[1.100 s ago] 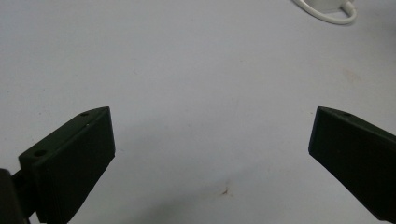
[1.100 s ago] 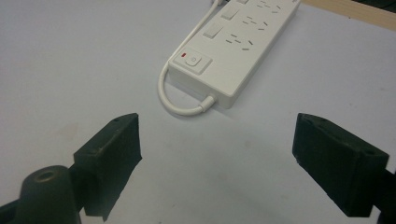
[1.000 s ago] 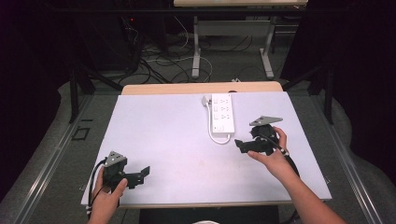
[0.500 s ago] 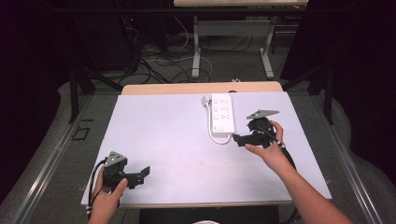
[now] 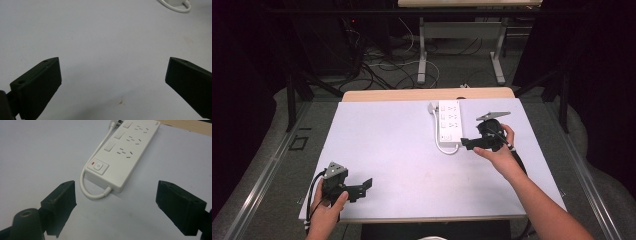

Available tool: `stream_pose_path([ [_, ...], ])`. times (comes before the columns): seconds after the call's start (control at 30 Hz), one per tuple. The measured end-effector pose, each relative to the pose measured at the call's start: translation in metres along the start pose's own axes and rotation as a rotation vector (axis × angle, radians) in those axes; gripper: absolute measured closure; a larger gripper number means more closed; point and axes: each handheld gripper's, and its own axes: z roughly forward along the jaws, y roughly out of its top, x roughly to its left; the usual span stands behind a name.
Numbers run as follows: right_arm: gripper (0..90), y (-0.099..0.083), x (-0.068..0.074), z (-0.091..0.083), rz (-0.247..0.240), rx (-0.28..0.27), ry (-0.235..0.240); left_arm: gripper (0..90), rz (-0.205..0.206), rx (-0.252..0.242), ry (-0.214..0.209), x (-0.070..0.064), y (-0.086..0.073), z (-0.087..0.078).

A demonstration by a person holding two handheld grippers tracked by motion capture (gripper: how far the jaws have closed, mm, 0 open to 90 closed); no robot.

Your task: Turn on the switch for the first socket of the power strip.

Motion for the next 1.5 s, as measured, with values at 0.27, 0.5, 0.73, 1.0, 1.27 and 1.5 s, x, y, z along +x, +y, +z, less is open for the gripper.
stream_pose_path([
  [0.27,19.1,0.009,-0.001,0.006,0.009,0.014,-0.001,0.2,-0.002,-0.001,-0.006,-0.001,0.000,0.000],
  [0.5,25.1,0.019,-0.002,0.010,-0.004,0.007,-0.009,0.2,-0.006,-0.005,-0.002,0.000,0.000,-0.001],
  [0.73,35.1,0.028,-0.003,0.020,-0.020,0.029,-0.003,0.2,-0.010,-0.007,-0.001,0.001,-0.001,0.000],
  [1.0,35.5,0.035,-0.003,0.031,0.004,0.047,-0.020,0.3,-0.008,0.001,-0.004,0.001,0.000,0.000],
  [1.27,37.9,0.044,-0.001,0.043,0.000,0.092,-0.027,0.2,-0.009,-0.016,0.006,0.001,-0.001,0.001],
  [1.5,42.1,0.052,0.004,0.052,-0.024,0.121,-0.009,0.2,-0.008,-0.015,0.004,0.000,-0.001,0.002],
])
